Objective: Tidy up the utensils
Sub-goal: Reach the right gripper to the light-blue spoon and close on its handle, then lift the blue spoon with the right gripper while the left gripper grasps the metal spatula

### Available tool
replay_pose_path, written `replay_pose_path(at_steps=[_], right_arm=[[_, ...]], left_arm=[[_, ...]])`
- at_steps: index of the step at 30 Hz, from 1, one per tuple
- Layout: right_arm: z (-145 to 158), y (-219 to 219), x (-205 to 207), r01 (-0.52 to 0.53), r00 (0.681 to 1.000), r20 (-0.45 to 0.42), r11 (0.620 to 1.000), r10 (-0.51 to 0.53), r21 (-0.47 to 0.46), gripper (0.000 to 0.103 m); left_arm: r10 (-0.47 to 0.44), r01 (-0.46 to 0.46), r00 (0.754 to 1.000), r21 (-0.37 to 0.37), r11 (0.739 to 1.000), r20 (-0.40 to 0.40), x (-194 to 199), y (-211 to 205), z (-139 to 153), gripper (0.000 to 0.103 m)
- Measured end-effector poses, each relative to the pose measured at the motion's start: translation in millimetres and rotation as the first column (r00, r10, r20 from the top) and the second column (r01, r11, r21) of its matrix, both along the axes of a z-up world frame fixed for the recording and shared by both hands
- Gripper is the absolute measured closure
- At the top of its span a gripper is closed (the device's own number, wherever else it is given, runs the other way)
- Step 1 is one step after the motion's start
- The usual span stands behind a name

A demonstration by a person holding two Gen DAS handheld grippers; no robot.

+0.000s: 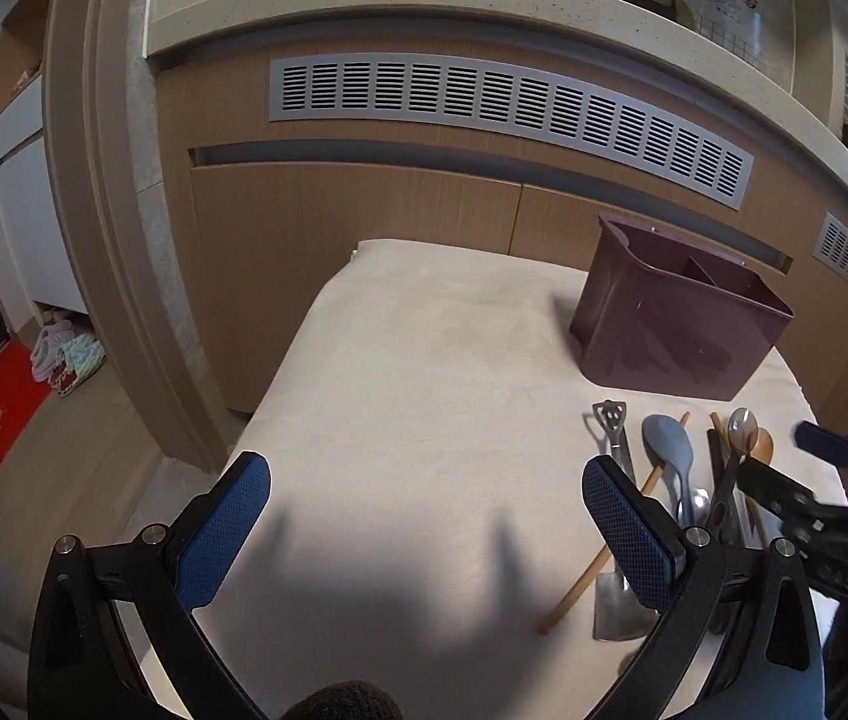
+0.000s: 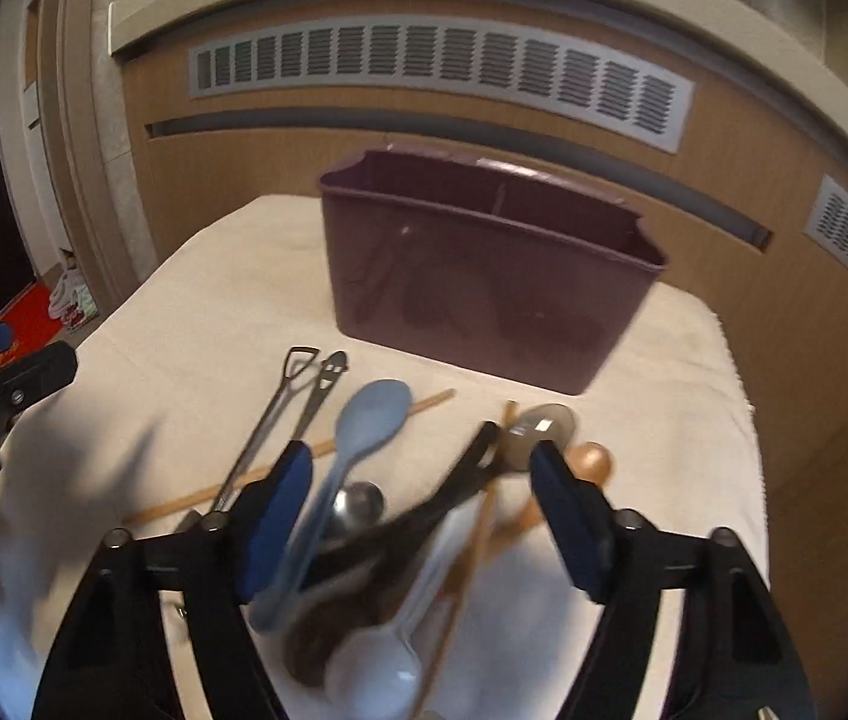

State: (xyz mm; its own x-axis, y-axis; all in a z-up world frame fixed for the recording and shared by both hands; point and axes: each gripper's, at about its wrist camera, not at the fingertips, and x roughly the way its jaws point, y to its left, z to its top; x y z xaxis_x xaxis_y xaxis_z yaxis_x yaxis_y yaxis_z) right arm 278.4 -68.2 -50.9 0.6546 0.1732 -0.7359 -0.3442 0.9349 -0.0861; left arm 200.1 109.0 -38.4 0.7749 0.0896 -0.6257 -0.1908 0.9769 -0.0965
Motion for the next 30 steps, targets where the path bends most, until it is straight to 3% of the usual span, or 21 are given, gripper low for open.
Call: replay_pose_path(at_steps=[2,4,6,14,15,18,26,30], right_arm=[[-8,9,12,0.004,1.000,-0.031,1.000,-0.005,-0.009,0.043],[-16,16,24,0.016,0.997,-0.078,1.000,-0.017,-0.014,0.055],[-22,19,34,0.029,0.992,-0.124,1.000,-0.029,-0.005,0.057],[-37,33,60,0.076,0.975,-0.208,0.997,-0.079,-0.020,0.058],[-37,31,60,0.075,0.974,-0.214,0.997,-0.075,-0.009,0.066],[-32,23,54,0.063,0.977,-0.205,0.998,-0.059,0.013,0.070],[7,-32,16,0.096,0.993,-0.072,0.995,-0.094,0.024,0.070],[22,-67,-7,0.121,0.993,-0.023,0.992,-0.120,0.044,0.070]], left_arm=[[0.008,-0.009,1.000,0.028,1.000,0.014,-5,1,2,0.000],[0.022,-0.024,0.999,0.068,0.997,0.030,-9,1,3,0.000],[0.034,-0.037,0.999,0.083,0.996,0.033,-12,5,4,0.000],[0.053,-0.054,0.999,0.026,0.998,0.010,-10,19,-1,0.000],[0.051,-0.052,0.999,0.026,0.998,0.007,-11,19,-2,0.000],[0.042,-0.042,0.999,0.039,0.998,0.007,-10,14,-3,0.000],[-0.044,0.046,0.999,0.097,0.994,-0.025,7,-22,-8,0.000],[-0.114,0.120,0.988,0.050,0.992,-0.103,27,-42,-15,0.000]])
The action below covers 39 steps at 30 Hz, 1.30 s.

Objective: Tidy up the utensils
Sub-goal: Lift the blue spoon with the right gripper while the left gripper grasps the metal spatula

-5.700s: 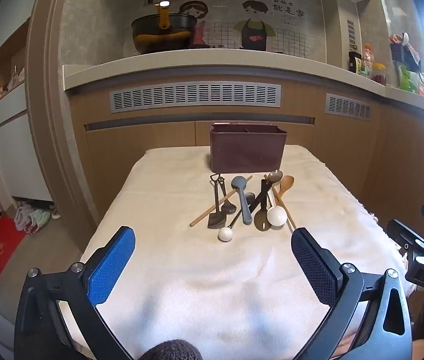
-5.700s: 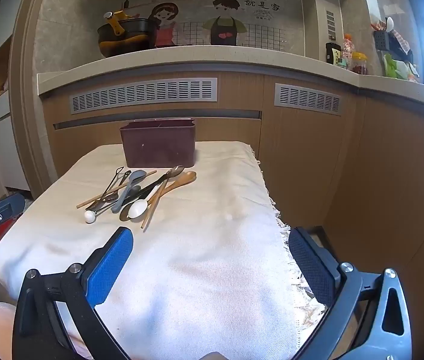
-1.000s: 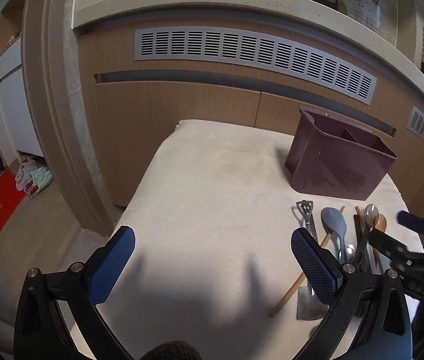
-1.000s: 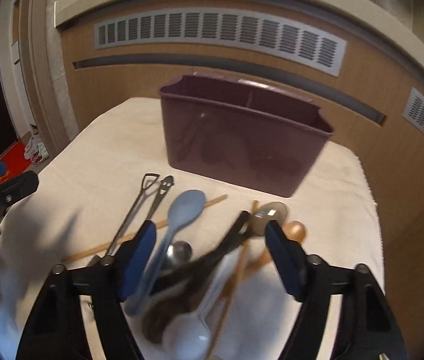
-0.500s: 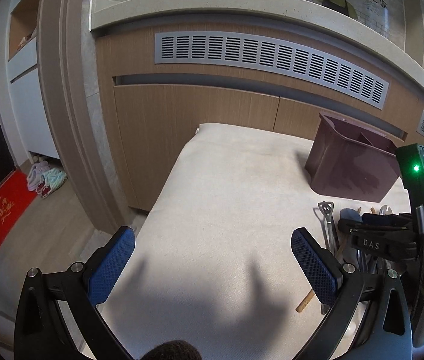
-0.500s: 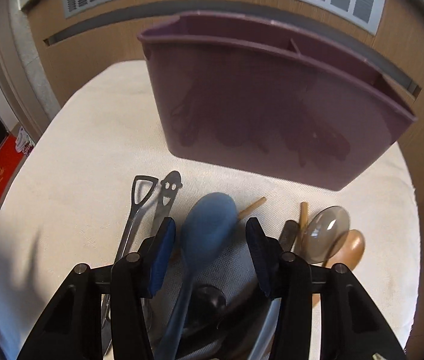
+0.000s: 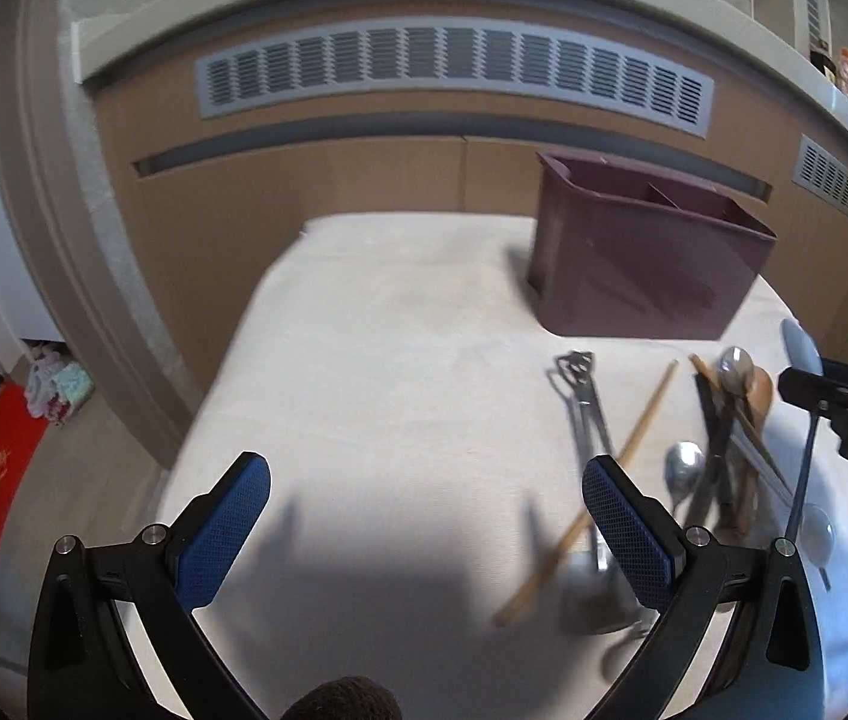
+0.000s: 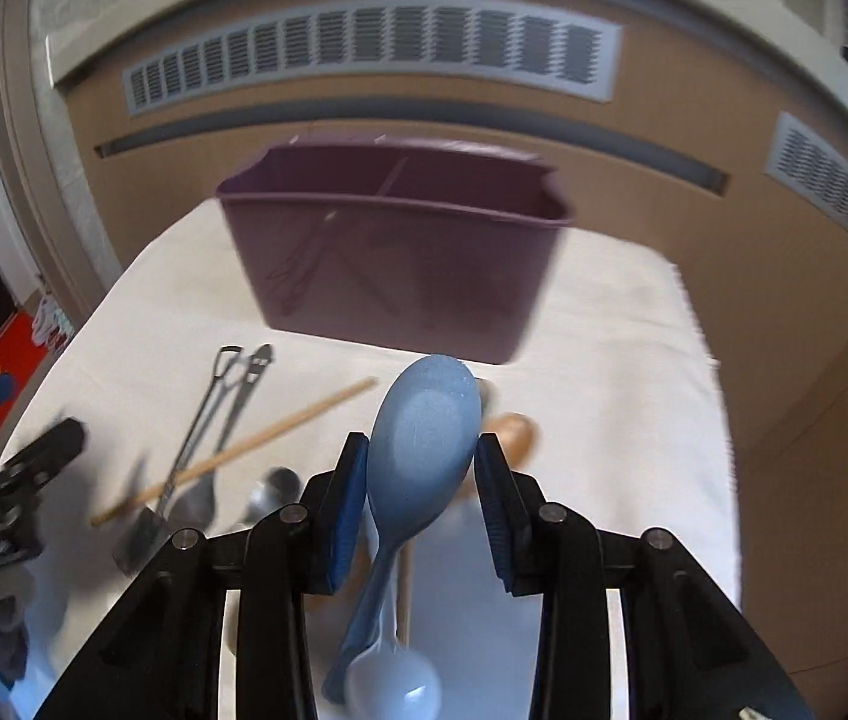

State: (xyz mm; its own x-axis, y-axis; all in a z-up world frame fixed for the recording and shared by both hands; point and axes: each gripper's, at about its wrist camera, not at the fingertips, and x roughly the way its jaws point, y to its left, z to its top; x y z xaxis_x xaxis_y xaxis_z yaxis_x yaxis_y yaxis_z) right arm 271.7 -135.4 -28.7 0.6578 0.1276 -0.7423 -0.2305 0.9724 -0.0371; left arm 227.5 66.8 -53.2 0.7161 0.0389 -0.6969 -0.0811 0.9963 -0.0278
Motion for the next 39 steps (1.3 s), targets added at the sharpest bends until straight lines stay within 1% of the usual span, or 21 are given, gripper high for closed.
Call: replay_pose_path(at_steps=[3,5,6,9,11,12,13,15,17,19,20,22,23,24,25,27,29,33,36,38,39], right_arm=[[5,-22,-11,0.016,1.000,0.021,1.000,-0.016,0.014,0.070],[5,-35,-15,0.031,0.999,0.029,0.999,-0.031,0.026,0.070],[5,-40,-16,0.037,0.999,0.031,0.999,-0.038,0.035,0.070],[2,-53,-17,0.056,0.998,0.037,0.997,-0.058,0.052,0.070],[-3,-55,-18,0.060,0.997,0.043,0.997,-0.063,0.052,0.069],[-4,-56,-17,0.058,0.997,0.045,0.997,-0.060,0.054,0.069],[-6,-56,-18,0.056,0.997,0.046,0.997,-0.058,0.055,0.069],[-8,-58,-17,0.051,0.997,0.048,0.997,-0.054,0.059,0.069],[-8,-60,-16,0.050,0.998,0.046,0.996,-0.053,0.068,0.069],[-9,-60,-16,0.052,0.997,0.046,0.996,-0.055,0.069,0.069],[-9,-61,-15,0.052,0.997,0.045,0.996,-0.056,0.070,0.069],[-10,-60,-15,0.053,0.997,0.044,0.996,-0.056,0.069,0.069],[-11,-60,-14,0.054,0.997,0.043,0.996,-0.057,0.065,0.069],[-12,-59,-14,0.055,0.997,0.042,0.997,-0.057,0.062,0.069],[-13,-58,-13,0.055,0.998,0.040,0.997,-0.058,0.060,0.069],[-14,-57,-12,0.053,0.998,0.036,0.997,-0.055,0.058,0.069],[-15,-56,-12,0.051,0.998,0.033,0.997,-0.053,0.057,0.069],[-12,-56,-15,0.046,0.998,0.049,0.997,-0.049,0.062,0.069],[-4,-54,-19,0.040,0.996,0.073,0.997,-0.044,0.062,0.069],[3,-53,-23,0.037,0.995,0.094,0.997,-0.042,0.061,0.069],[7,-51,-25,0.035,0.994,0.105,0.998,-0.041,0.061,0.069]], left_arm=[[-0.069,0.067,0.997,-0.082,0.994,-0.017,19,-8,1,0.000],[-0.092,0.090,0.996,-0.095,0.991,-0.013,32,-15,3,0.000],[-0.118,0.116,0.993,-0.093,0.989,-0.017,41,-20,3,0.000],[-0.157,0.153,0.987,-0.093,0.984,-0.037,61,-31,2,0.002],[-0.183,0.177,0.981,-0.099,0.979,-0.059,72,-36,0,0.012],[-0.198,0.190,0.976,-0.096,0.977,-0.087,79,-39,-2,0.023],[-0.210,0.199,0.972,-0.098,0.975,-0.108,85,-41,-4,0.029],[-0.230,0.215,0.962,-0.109,0.970,-0.148,98,-46,-9,0.034],[-0.238,0.220,0.955,-0.116,0.969,-0.178,109,-49,-15,0.036],[-0.243,0.217,0.949,-0.142,0.966,-0.200,115,-51,-20,0.046],[-0.247,0.216,0.945,-0.158,0.963,-0.212,118,-50,-21,0.048],[-0.259,0.217,0.938,-0.195,0.957,-0.231,122,-51,-26,0.057],[-0.261,0.217,0.936,-0.197,0.956,-0.236,125,-53,-27,0.058],[-0.262,0.220,0.937,-0.189,0.957,-0.233,125,-55,-27,0.062],[-0.266,0.226,0.936,-0.185,0.956,-0.230,127,-57,-26,0.070],[-0.272,0.233,0.935,-0.183,0.955,-0.227,129,-58,-26,0.079],[-0.266,0.230,0.939,-0.179,0.957,-0.218,128,-59,-25,0.079],[-0.257,0.235,0.954,-0.143,0.961,-0.154,110,-62,-13,0.079],[-0.248,0.239,0.967,-0.128,0.963,-0.058,83,-63,11,0.079],[-0.245,0.244,0.969,-0.124,0.962,0.000,65,-62,27,0.079],[-0.245,0.249,0.968,-0.113,0.962,0.043,53,-63,37,0.079]])
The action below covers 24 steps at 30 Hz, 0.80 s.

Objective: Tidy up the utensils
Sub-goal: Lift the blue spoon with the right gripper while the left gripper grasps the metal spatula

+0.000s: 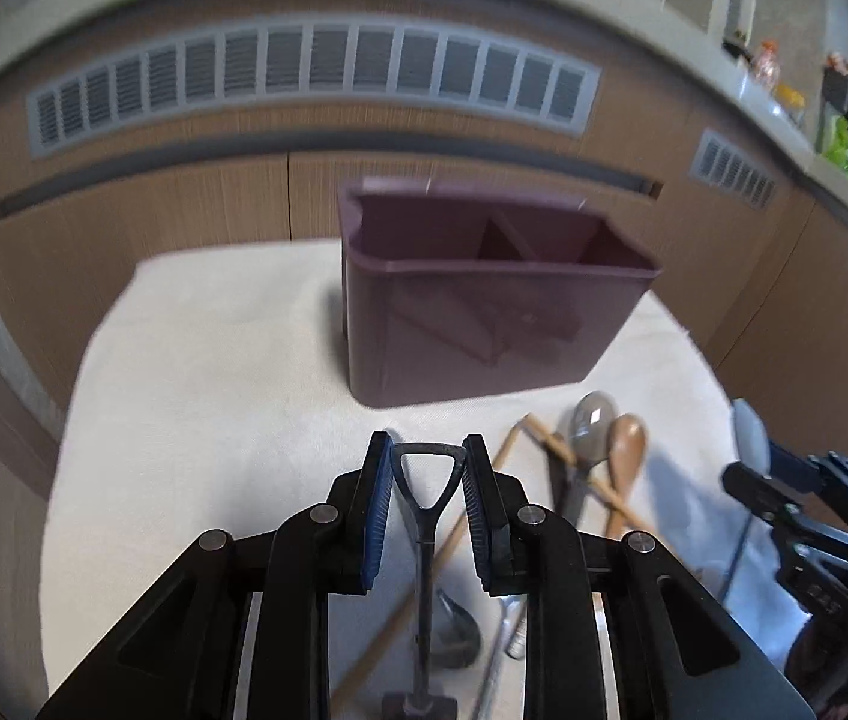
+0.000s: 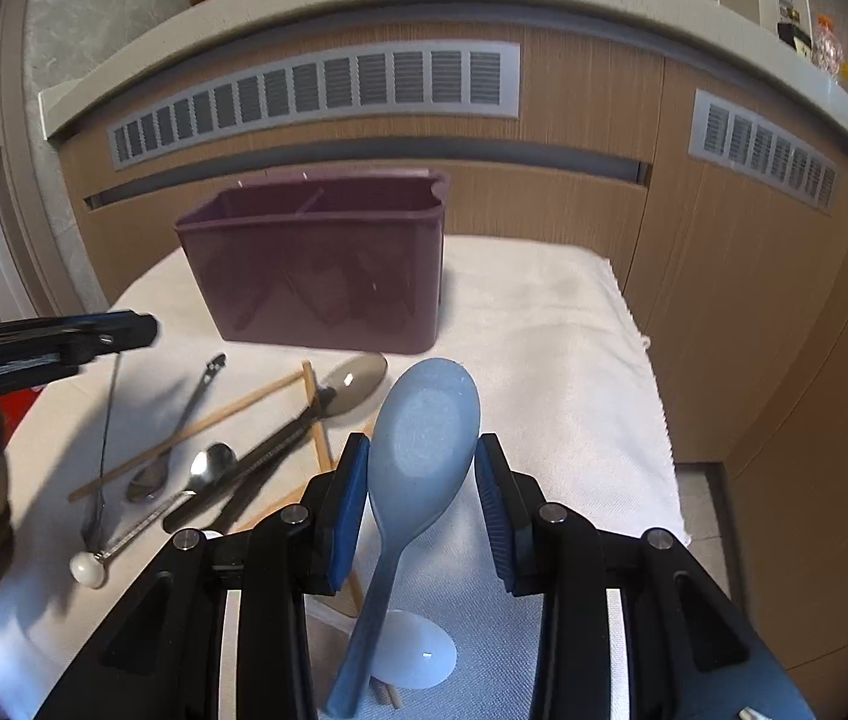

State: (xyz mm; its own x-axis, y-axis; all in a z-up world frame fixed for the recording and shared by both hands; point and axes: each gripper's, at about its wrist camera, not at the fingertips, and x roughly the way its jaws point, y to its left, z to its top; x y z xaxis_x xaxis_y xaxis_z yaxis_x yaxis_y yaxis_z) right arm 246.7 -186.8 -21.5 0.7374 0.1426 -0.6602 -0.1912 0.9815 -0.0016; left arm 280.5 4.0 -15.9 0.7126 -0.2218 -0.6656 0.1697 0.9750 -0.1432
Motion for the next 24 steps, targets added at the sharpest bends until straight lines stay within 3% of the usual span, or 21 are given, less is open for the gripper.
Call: replay_pose_path(at_steps=[6,15,19,24], right_arm=[[21,8,-14,-0.010,0.998,0.057,1.000,0.010,-0.006,0.070],[50,16,-23,-0.021,0.991,0.129,0.999,0.025,-0.026,0.072],[87,20,-16,-0.043,0.975,0.217,0.999,0.049,-0.031,0.072],[155,22,4,-0.039,0.929,0.368,0.999,0.049,-0.034,0.072]], left_arm=[[-0.011,0.007,0.989,0.028,1.000,0.148,-44,-5,36,0.079],[0.003,0.004,0.978,-0.031,1.000,0.206,-70,10,65,0.079],[-0.006,0.016,0.963,-0.034,0.999,0.270,-66,9,98,0.079],[-0.006,0.021,0.921,-0.036,0.999,0.389,-40,9,164,0.079]])
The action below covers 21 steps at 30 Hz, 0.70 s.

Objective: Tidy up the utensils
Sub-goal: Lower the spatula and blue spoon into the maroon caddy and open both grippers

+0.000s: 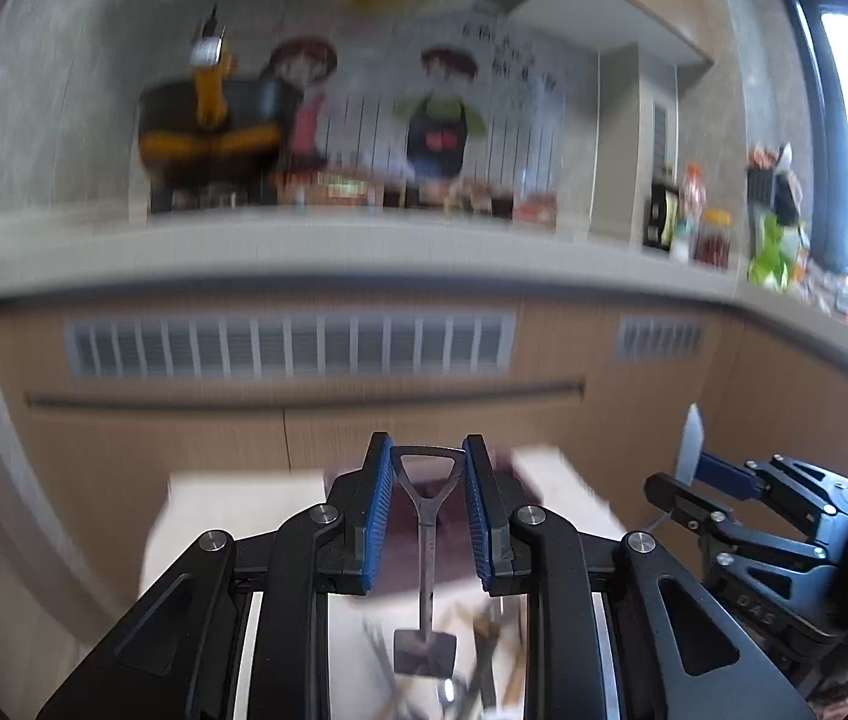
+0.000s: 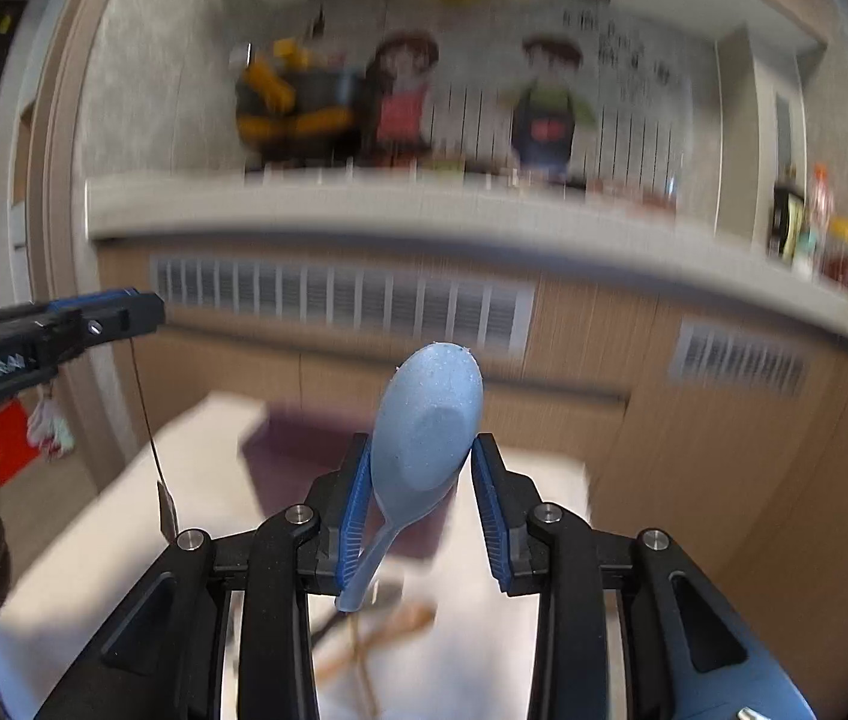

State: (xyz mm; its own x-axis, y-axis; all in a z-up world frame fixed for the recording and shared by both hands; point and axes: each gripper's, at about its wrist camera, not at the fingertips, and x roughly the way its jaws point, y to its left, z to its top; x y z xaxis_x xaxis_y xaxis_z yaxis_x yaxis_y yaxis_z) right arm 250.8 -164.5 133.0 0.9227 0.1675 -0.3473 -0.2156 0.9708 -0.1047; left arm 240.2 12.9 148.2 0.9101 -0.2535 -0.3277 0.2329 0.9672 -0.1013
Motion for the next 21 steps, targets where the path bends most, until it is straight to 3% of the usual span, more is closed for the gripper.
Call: replay_pose_path(at_steps=[4,9,13,21], right_arm=[[37,4,30,0.021,0.996,0.085,1.000,-0.020,-0.010,0.072],[38,7,68,0.039,0.997,0.067,0.999,-0.038,-0.004,0.072],[13,13,97,0.029,0.999,0.020,0.999,-0.029,-0.016,0.072],[-60,22,139,0.003,0.988,-0.155,0.999,-0.010,-0.045,0.072]], left_arm=[[0.024,-0.021,0.998,-0.051,0.998,0.057,26,9,38,0.079],[0.050,-0.045,0.995,-0.062,0.997,0.088,63,14,50,0.079],[0.038,-0.035,0.997,-0.050,0.998,0.064,91,10,32,0.079],[0.019,-0.023,0.997,-0.044,0.999,-0.077,134,3,-41,0.079]])
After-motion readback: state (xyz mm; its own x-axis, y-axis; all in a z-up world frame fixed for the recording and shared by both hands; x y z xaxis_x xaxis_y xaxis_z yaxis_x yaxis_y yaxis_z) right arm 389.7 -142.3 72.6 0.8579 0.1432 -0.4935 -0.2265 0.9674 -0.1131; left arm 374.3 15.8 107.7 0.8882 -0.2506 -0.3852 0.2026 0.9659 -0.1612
